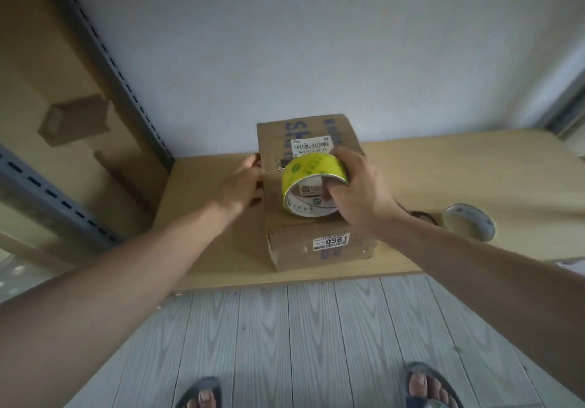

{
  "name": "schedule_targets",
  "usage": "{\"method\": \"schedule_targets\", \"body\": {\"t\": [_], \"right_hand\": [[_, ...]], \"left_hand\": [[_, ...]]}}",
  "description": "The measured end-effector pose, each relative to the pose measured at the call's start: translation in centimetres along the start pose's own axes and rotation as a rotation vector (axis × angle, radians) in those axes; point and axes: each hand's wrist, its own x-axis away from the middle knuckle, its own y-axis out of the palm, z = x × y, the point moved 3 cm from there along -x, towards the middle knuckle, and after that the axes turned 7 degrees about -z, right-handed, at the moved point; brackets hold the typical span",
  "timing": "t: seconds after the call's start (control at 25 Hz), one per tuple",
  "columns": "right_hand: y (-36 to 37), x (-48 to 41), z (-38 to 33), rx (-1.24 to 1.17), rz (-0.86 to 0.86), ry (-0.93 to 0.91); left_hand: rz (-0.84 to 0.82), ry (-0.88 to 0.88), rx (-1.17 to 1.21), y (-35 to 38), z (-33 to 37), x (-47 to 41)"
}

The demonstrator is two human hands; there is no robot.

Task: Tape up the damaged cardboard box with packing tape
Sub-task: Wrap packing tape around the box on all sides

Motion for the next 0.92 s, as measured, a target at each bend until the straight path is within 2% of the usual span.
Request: {"method": "schedule_targets", "body": {"t": [0.08, 0.12, 0.2, 0.24, 0.4, 0.48, 0.6, 0.72, 0.84, 0.92], "right_hand": [[0.0, -0.3, 0.1, -0.008, 0.009, -0.001], [-0.1, -0.3, 0.1, -0.007, 0.011, -0.011], [-0.3, -0.2, 0.1, 0.008, 0.01, -0.033], [-0.3, -0.2, 0.1, 0.015, 0.005, -0.035], [-0.3, -0.4, 0.0, 0.026, -0.066, -0.028], [-0.9, -0.4, -0.6, 0.084, -0.162, -0.056], [-3.7, -0.3, -1.4, 0.313, -0.268, -0.111], [-7.8, 0.0, -1.4, 0.507, -0.216, -0.072], [-11.9, 0.8, -0.1, 0.819, -0.098, -0.059], [-12.9, 1.6, 1.6, 0.937, -0.137, -0.008]], "left_hand": [[-0.1, 0.152, -0.262, -0.8, 0.7, 0.2], [-0.202, 0.189, -0.43, -0.8, 0.8, 0.6], [-0.401, 0.205, -0.659, 0.0, 0.8, 1.5], [-0.427, 0.198, -0.736, 0.5, 0.7, 1.6], [-0.22, 0.215, -0.818, 1.9, 0.5, 1.8], [-0.203, 0.232, -0.831, 1.7, 0.0, 1.6], [-0.224, 0.191, -0.911, 1.4, -0.3, 1.4], [-0.238, 0.181, -0.895, 1.6, -0.2, 1.8], [-0.219, 0.168, -0.875, 1.7, 0.2, 1.9], [-0.224, 0.17, -0.869, 1.8, 0.3, 2.0]]}}
